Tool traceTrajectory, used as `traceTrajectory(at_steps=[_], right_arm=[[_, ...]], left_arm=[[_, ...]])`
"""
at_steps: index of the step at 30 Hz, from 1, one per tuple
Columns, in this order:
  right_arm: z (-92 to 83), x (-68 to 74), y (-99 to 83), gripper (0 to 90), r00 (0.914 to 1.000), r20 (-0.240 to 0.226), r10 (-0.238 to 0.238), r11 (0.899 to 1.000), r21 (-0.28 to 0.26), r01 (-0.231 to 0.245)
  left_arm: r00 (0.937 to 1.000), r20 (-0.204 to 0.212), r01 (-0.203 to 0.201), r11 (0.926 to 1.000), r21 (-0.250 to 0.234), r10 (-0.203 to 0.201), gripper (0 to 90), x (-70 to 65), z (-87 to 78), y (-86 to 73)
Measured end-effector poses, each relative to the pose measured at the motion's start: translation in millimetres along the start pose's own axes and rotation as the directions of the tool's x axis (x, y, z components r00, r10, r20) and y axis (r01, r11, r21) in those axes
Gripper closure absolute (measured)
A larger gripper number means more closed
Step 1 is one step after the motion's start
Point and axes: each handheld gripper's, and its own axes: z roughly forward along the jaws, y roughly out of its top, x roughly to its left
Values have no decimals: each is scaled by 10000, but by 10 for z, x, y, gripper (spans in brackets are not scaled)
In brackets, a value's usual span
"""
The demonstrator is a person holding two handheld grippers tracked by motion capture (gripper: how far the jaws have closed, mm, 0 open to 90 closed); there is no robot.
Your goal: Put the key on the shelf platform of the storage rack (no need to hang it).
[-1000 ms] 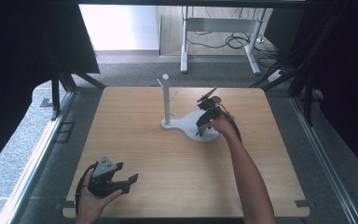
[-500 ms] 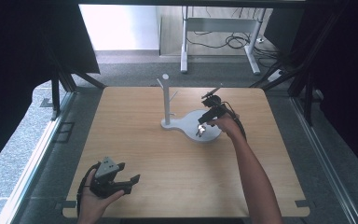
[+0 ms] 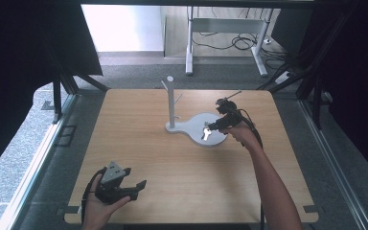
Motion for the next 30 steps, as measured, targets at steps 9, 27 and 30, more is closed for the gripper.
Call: traceTrajectory(at_steps=[9,27,30], right_arm=[[-255,43,-311,509,9994,-180,-311,9976,-630,299],[-653,157,-1307,494,9983,-373,-454,9768,-2110,365],[-669,178,-1497,492,9980,-414,-481,9755,-2166,380]], left_arm=[[10000,-19,8,10000,80,-7,273,-8,25,-6],[9999,8,-101,9997,228,101,272,-43,71,-6],[9999,2,-114,9996,274,114,273,-45,83,-8]])
